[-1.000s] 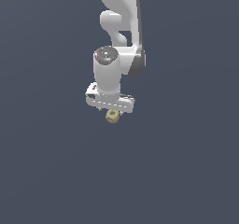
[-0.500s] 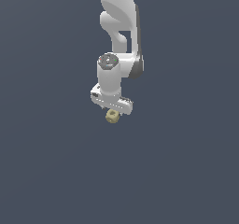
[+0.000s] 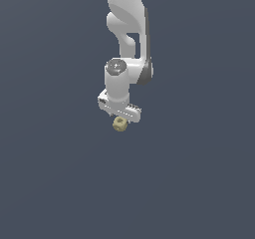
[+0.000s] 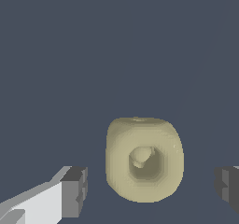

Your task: Pick up the object and move it to a goal position.

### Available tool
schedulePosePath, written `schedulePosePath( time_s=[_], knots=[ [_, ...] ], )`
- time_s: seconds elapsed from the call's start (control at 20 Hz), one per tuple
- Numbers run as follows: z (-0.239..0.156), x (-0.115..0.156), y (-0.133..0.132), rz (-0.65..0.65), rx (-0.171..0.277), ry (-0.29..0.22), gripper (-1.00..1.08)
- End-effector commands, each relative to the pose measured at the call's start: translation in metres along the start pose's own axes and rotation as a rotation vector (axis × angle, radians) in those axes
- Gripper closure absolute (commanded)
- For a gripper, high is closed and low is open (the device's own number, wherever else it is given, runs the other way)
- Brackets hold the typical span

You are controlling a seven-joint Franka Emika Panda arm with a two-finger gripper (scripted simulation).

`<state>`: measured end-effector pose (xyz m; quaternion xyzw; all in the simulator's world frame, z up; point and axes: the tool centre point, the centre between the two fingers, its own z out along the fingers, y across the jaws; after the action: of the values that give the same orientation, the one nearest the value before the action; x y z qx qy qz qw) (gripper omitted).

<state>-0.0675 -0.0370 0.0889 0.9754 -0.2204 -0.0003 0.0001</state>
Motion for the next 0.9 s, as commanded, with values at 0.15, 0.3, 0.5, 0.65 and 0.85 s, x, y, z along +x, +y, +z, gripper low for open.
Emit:
schedulePosePath(
  time_s=[0.15, 0.3, 0.5, 0.65, 0.85],
  knots=[
    [0.015, -0.001, 0.001, 0.002, 0.0, 0.0, -0.92],
    [0.031, -0.001, 0.001, 0.004, 0.0, 0.0, -0.92],
    [0.045, -0.001, 0.001, 0.005, 0.0, 0.0, -0.92],
    [0.049, -0.001, 0.0, 0.005, 0.0, 0.0, -0.92],
    [0.05, -0.001, 0.0, 0.005, 0.0, 0.0, 1.08]
  ],
)
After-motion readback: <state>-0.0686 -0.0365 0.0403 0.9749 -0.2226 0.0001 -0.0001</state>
